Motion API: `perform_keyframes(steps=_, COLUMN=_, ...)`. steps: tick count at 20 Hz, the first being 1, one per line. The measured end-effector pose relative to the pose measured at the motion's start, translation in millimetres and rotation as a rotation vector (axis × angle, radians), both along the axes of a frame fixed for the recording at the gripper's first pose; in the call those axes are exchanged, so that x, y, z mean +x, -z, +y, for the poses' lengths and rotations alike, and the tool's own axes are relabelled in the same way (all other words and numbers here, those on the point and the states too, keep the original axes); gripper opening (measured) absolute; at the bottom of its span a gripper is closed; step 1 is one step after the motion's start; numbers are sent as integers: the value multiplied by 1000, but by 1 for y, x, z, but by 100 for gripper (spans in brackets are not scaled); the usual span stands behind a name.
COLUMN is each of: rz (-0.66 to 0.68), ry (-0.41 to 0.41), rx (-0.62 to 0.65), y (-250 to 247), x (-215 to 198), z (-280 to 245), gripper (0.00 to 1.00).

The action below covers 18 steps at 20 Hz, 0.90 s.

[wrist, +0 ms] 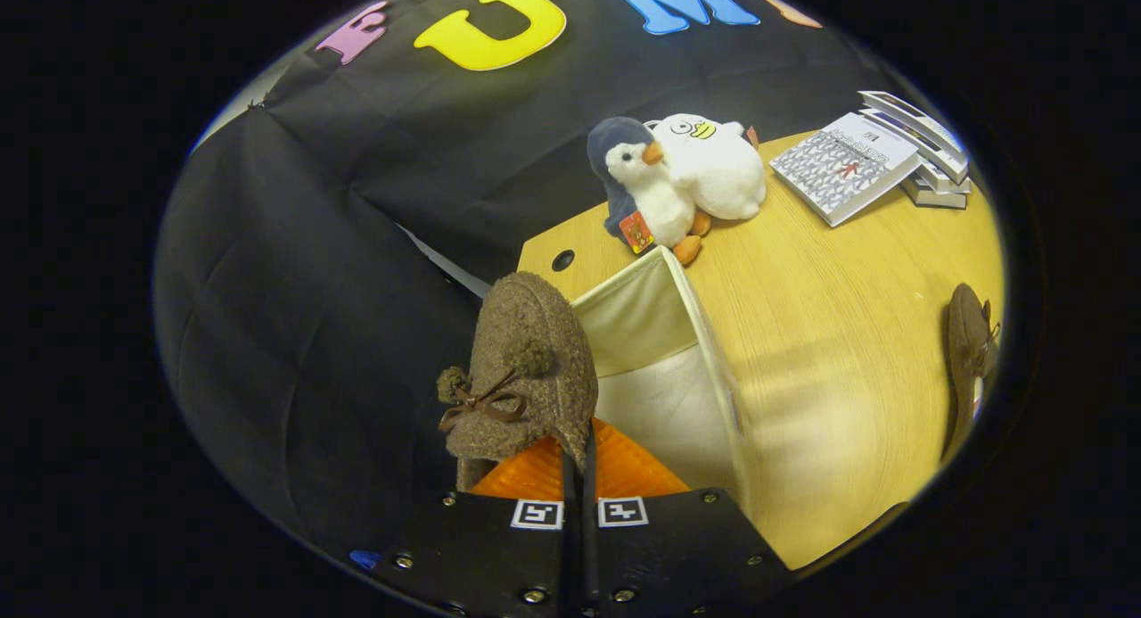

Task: Open the storage box then place both shoes into the box .Put the left shoe in first, then the right shoe, with the right side of both shoes facing outward in a uniform manner.

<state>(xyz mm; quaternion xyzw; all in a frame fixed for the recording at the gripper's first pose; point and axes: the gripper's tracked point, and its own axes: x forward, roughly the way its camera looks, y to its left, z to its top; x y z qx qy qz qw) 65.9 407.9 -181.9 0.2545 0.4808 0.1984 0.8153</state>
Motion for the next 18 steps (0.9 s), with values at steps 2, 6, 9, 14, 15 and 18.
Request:
perform_keyframes(steps=2, rz=6, ry=-11, rx=-9, y=5, x=-4, z=7, gripper=0)
perform_keyframes(steps=6, rz=15, ry=-44, rx=-28, y=15, x=-13, z=17, gripper=3)
perform_keyframes(steps=9, rz=-9, ry=-91, rx=33, y=3, x=-20, z=31, gripper=24)
perform_keyframes(steps=14, rz=-124, ry=-137, rx=3, y=-21, x=-18, z=11, gripper=98)
perform_keyframes(steps=15, rz=-147, ry=-141, rx=-2, y=-28, x=-17, z=3, gripper=98)
perform_keyframes(steps=18, rz=-216, ry=-146, rx=-16, y=-46, x=-16, z=-26, gripper=98)
